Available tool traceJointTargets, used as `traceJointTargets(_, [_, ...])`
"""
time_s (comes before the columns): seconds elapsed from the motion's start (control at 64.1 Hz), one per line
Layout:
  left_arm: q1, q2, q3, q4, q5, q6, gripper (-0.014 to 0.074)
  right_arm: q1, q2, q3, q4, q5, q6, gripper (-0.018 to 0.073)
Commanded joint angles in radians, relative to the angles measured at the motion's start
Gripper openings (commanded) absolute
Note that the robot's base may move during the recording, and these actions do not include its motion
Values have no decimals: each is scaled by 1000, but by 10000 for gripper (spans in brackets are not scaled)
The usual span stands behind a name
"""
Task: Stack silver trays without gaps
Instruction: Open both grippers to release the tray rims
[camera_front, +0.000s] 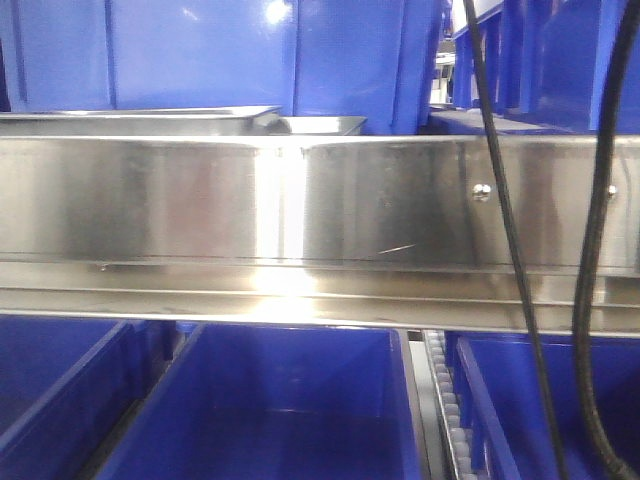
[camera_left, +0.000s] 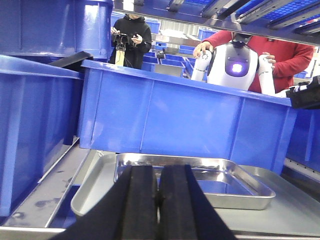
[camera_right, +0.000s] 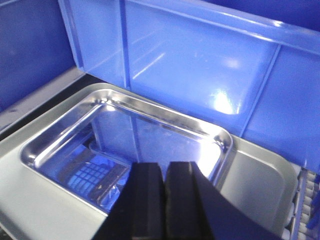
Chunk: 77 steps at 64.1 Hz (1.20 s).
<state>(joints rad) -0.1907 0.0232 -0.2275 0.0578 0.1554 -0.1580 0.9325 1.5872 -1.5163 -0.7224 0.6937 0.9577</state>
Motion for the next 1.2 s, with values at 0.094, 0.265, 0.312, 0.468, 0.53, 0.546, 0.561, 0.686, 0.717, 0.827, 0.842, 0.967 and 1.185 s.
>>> traceJointTargets(0.094, [-6, -5, -3, -1, -16, 1, -6, 46, -101, 47, -19, -93, -87, -84])
traceJointTargets(0.265, [-6, -5, -3, -1, -16, 1, -6, 81, -300, 252, -17, -262, -115, -84])
traceJointTargets(0.312, [-6, -5, -3, -1, -16, 1, -6, 81, -356, 322, -17, -313, -115, -84])
traceJointTargets(0.468, [-6, -5, -3, -1, -16, 1, -6, 74, -596, 607, -16, -495, -115, -84])
traceJointTargets(0.53, [-6, -5, -3, -1, -16, 1, -6, 55, -688, 722, -16, -579, -115, -84])
traceJointTargets(0.546, [-6, -5, -3, -1, -16, 1, -6, 48, -718, 754, -16, -597, -115, -84])
traceJointTargets(0.561, [-6, -5, -3, -1, -16, 1, -6, 37, -738, 775, -16, -622, -115, -84])
traceJointTargets(0.686, [-6, -5, -3, -1, -16, 1, -6, -80, -929, 952, -4, -752, -112, -84])
traceJointTargets(0.717, [-6, -5, -3, -1, -16, 1, -6, -113, -976, 987, 0, -766, -112, -84])
traceJointTargets(0.827, [-6, -5, -3, -1, -16, 1, -6, -217, -1121, 1078, 2, -780, -104, -84])
traceJointTargets(0.842, [-6, -5, -3, -1, -16, 1, -6, -236, -1136, 1092, 2, -785, -104, -84])
traceJointTargets(0.967, [-6, -5, -3, -1, -16, 1, -6, -357, -1272, 1176, 2, -818, -94, -84])
traceJointTargets(1.185, [-6, -5, -3, -1, -16, 1, -6, -560, -1453, 1303, 4, -846, -85, -84])
